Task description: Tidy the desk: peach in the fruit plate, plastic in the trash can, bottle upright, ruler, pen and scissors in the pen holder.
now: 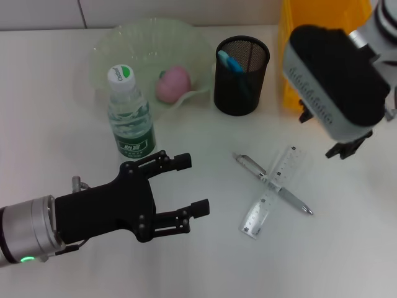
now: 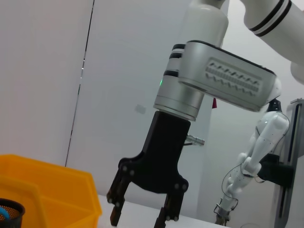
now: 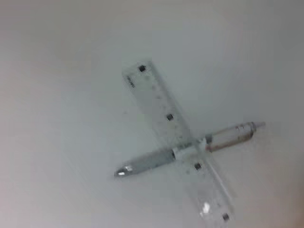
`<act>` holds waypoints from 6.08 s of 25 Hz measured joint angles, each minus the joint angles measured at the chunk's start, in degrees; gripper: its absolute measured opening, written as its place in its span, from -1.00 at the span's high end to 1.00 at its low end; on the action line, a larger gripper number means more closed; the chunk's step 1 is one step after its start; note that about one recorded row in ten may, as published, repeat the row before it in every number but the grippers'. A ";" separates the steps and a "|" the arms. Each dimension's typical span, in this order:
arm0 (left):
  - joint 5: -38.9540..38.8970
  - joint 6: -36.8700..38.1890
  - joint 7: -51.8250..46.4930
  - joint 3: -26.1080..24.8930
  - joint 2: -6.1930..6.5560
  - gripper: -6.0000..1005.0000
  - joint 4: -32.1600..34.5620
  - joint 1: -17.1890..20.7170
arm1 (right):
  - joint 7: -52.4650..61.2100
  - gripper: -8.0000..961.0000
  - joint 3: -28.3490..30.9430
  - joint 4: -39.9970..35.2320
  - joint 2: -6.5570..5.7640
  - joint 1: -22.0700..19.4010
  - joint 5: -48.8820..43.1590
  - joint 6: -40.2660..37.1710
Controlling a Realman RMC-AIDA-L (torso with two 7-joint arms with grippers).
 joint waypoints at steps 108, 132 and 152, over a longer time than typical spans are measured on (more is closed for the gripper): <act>-0.18 1.17 -1.92 -1.02 0.56 -0.65 0.61 -0.30 | -30.69 0.13 36.50 44.10 0.35 -5.88 78.34 37.12; 0.08 1.63 -4.77 -4.51 0.84 -0.65 1.51 -0.06 | -51.91 0.05 36.61 69.37 0.98 -4.56 91.44 41.76; 0.42 2.73 -4.64 -4.45 0.76 -0.65 1.53 0.61 | -51.45 -0.01 33.59 72.22 0.98 -4.79 90.94 44.33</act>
